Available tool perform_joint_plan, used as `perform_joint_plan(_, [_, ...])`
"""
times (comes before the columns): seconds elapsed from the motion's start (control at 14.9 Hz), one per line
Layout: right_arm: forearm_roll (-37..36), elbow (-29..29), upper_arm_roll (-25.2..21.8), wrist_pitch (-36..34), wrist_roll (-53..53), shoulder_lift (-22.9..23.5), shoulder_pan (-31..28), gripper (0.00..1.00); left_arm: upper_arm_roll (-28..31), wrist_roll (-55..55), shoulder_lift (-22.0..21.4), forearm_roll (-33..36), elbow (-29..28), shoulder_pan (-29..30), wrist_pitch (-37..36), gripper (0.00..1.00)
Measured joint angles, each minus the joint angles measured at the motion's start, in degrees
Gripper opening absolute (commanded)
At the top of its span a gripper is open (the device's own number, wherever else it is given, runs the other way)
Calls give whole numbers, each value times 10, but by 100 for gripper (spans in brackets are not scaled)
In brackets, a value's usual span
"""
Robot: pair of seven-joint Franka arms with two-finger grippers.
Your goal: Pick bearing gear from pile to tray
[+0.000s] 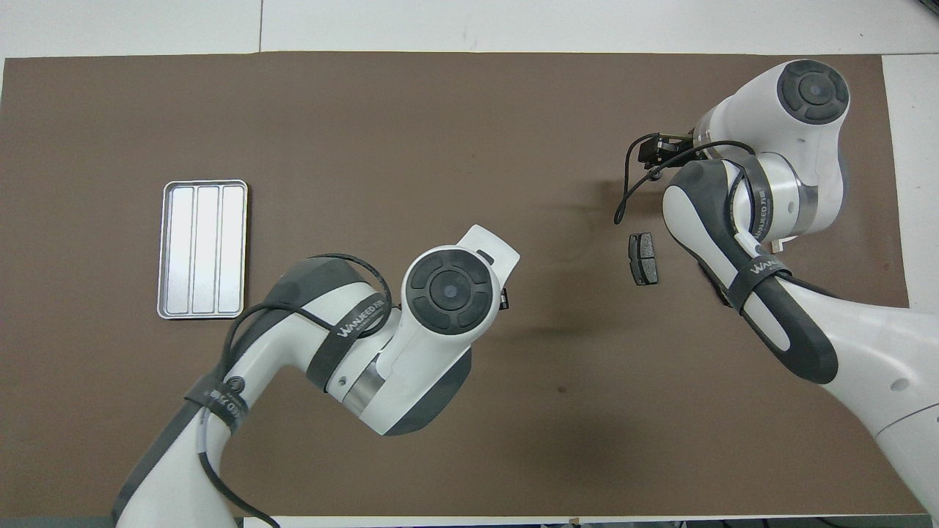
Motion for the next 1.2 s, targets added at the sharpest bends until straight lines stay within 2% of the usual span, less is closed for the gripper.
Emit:
perform_joint_plan(0.13, [0, 0, 0, 7, 9, 11, 1, 98, 0, -4, 25, 0, 17, -4, 13, 59])
perform_joint_plan(0.47, [0, 0, 1, 36, 15, 32, 2, 91, 11, 0, 55, 3, 20, 2, 39, 59])
perform_joint_plan(1.0, [-1, 1, 1, 51, 47, 49, 2, 87, 12, 25, 65, 3, 4, 21, 75, 59])
perform_joint_plan(1.2, [-1, 1, 1, 48, 60, 49, 2, 81, 15, 31, 65, 3, 1, 27, 81, 60])
